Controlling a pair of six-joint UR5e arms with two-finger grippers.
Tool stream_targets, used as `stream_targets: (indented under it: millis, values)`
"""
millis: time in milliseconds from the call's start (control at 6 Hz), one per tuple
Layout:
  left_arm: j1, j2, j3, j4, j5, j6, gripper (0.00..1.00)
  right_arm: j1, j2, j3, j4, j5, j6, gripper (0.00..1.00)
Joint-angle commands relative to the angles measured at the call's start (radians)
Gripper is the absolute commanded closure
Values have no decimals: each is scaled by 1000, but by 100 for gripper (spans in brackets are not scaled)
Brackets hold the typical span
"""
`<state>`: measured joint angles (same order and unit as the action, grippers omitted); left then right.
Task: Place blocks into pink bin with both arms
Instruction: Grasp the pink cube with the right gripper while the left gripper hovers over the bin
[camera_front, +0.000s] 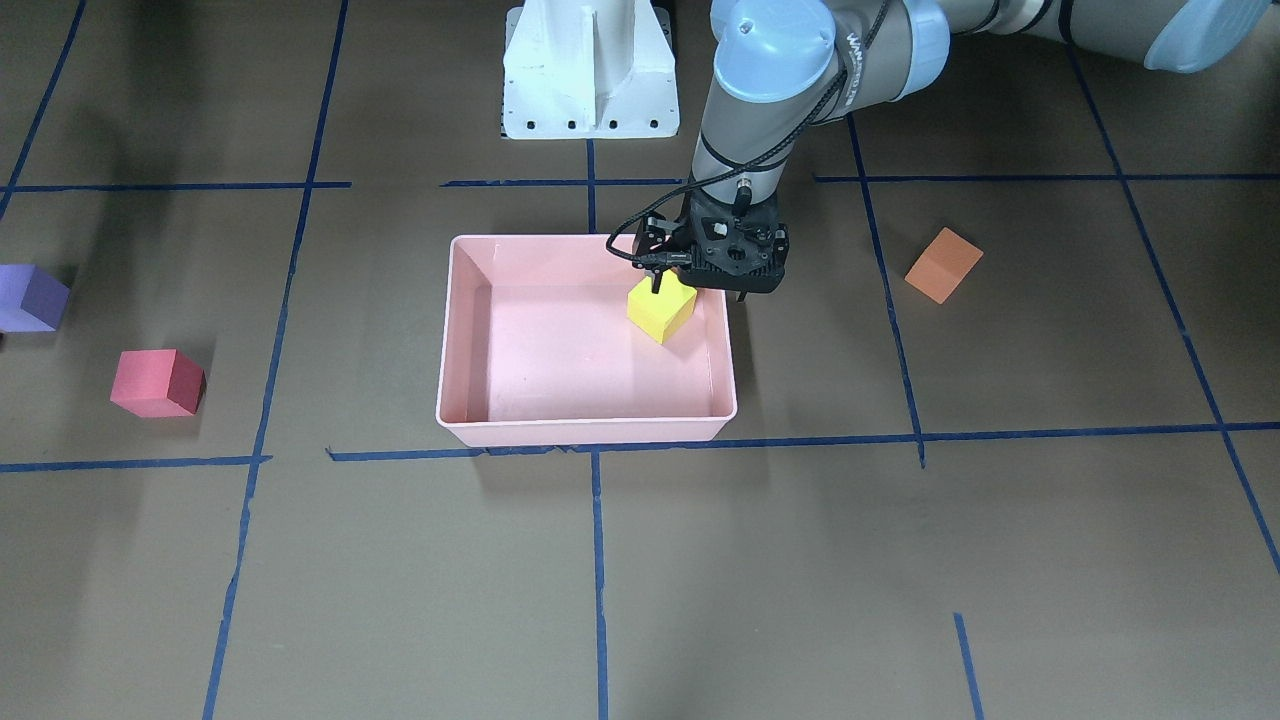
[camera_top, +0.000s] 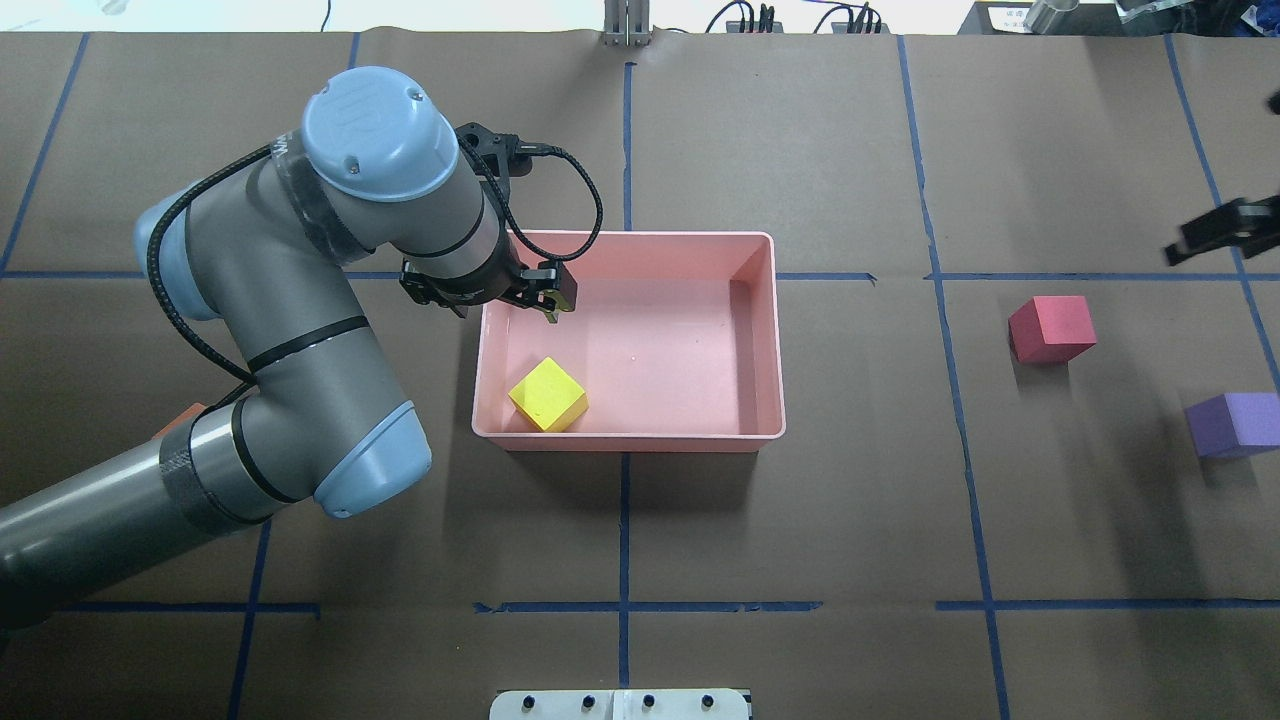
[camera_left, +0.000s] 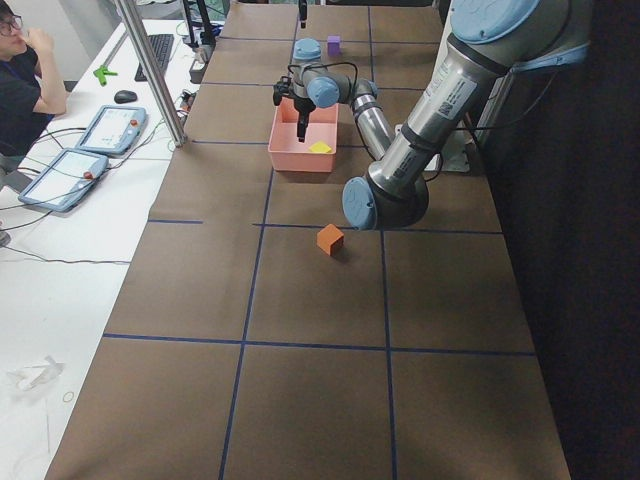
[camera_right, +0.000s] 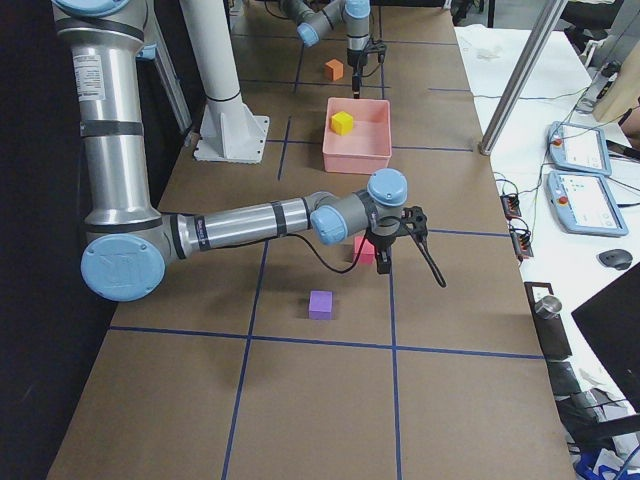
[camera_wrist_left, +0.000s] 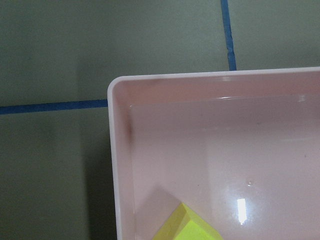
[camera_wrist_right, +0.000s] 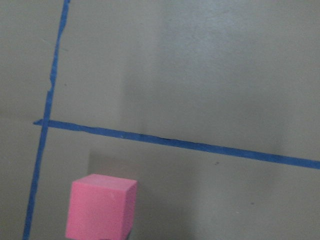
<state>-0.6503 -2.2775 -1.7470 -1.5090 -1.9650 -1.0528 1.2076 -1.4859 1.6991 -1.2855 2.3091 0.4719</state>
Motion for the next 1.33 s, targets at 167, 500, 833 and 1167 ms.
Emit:
stream_targets:
  millis: [167,500,833,1167]
  values:
    - [0,3,-3,-2,3,0,0,-187,39,-4,52,-151,186,0]
    - [0,3,-5,-2,3,0,0,-207,29,-21,52,-152,186,0]
    - [0,4,-5,-3,3,0,0,-244,29,-70,52,-154,185,0]
    - [0,4,-6,-3,3,0,0,-278,39,-117,52,-175,180,0]
